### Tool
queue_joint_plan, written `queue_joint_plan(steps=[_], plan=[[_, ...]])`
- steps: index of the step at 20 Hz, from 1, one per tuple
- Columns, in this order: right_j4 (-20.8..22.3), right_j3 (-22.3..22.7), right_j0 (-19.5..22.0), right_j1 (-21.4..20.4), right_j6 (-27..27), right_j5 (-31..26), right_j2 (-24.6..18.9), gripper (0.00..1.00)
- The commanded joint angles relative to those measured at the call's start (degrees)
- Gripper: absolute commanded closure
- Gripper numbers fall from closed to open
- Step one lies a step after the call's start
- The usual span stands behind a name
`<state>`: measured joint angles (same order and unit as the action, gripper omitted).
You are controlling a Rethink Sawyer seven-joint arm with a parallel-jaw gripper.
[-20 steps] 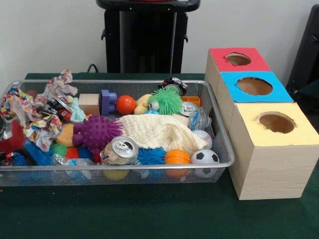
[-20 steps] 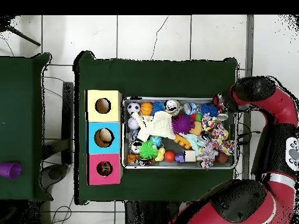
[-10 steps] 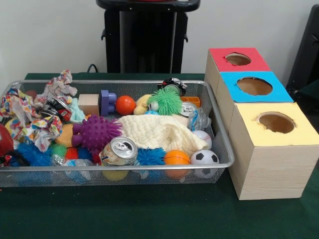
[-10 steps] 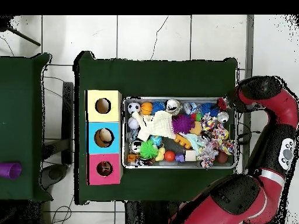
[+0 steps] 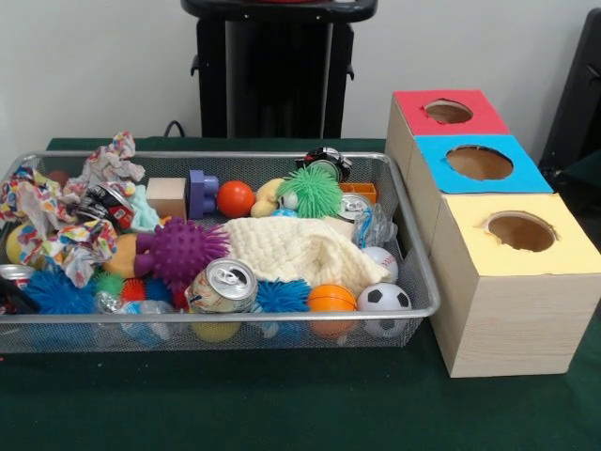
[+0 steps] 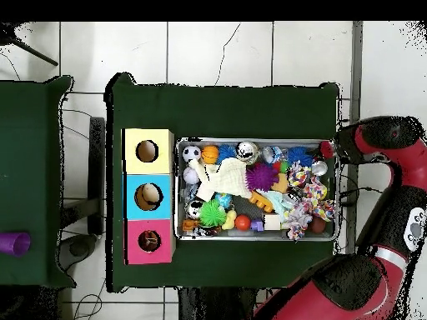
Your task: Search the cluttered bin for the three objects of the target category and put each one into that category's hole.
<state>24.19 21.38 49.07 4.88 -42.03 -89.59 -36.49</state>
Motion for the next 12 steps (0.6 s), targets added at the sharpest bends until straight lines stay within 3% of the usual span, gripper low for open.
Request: queue_joint_plan(steps=[1, 12], plan=[[1.09, 6.33, 3.82, 4.15, 7.67, 21.02, 0.82, 0.0], [0.89, 5.4, 2.46, 3.69, 12.11, 21.99, -0.08, 0.0]])
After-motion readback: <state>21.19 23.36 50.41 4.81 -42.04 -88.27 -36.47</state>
